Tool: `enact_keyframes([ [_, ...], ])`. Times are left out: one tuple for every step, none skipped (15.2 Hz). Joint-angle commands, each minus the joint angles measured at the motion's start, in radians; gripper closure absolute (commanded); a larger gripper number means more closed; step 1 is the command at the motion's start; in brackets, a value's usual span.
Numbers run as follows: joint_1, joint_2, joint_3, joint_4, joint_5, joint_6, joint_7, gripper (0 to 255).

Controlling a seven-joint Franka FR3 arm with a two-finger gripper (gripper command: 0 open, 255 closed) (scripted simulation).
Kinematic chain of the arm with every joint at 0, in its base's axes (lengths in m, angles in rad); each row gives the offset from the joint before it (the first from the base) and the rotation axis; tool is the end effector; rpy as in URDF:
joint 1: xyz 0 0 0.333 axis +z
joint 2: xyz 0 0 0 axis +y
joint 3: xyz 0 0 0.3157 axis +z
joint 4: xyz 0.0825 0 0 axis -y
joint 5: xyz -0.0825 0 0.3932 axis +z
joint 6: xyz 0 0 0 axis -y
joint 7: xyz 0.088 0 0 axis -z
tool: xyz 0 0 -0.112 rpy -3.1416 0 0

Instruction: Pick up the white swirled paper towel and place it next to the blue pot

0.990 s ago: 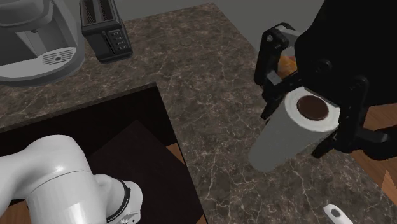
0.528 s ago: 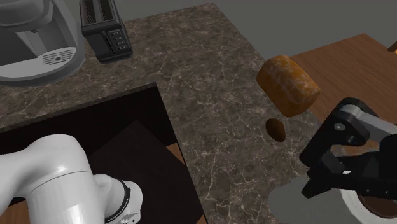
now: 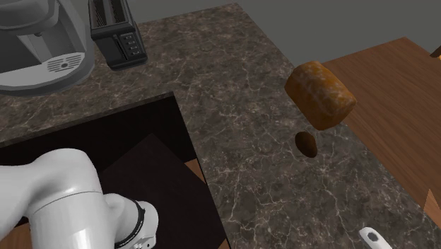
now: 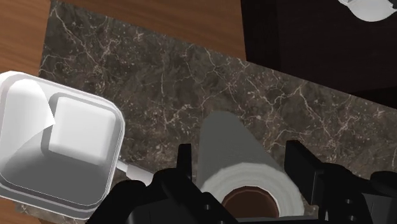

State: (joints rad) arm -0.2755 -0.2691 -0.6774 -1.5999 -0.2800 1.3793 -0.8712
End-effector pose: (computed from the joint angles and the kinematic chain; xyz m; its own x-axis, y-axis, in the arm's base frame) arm 0.2029 -0.4371 0.6926 0.9891 -0.1169 -0.0892 -0.1117 -0.9918 0.0615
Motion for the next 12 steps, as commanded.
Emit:
enact_keyframes([
  [-0.009, 0.044, -0.053, 0.039, 0.017, 0.010, -0.065, 255],
  [-0.015, 0.073, -0.083, 0.064, 0.032, 0.015, -0.102, 255],
  [-0.023, 0.105, -0.115, 0.091, 0.051, 0.020, -0.140, 255],
  [-0.032, 0.141, -0.147, 0.119, 0.074, 0.024, -0.181, 255],
  [-0.044, 0.181, -0.180, 0.149, 0.102, 0.027, -0.223, 255],
  [-0.059, 0.225, -0.214, 0.182, 0.135, 0.029, -0.268, 255],
  [-0.081, 0.273, -0.246, 0.217, 0.175, 0.030, -0.315, 255],
  [-0.110, 0.325, -0.274, 0.254, 0.219, 0.027, -0.363, 255],
  [-0.146, 0.381, -0.298, 0.296, 0.268, 0.022, -0.412, 255],
  [-0.192, 0.438, -0.315, 0.341, 0.320, 0.013, -0.460, 255],
  [-0.247, 0.494, -0.323, 0.391, 0.371, 0.000, -0.504, 255],
  [-0.309, 0.550, -0.322, 0.446, 0.422, -0.017, -0.544, 255],
])
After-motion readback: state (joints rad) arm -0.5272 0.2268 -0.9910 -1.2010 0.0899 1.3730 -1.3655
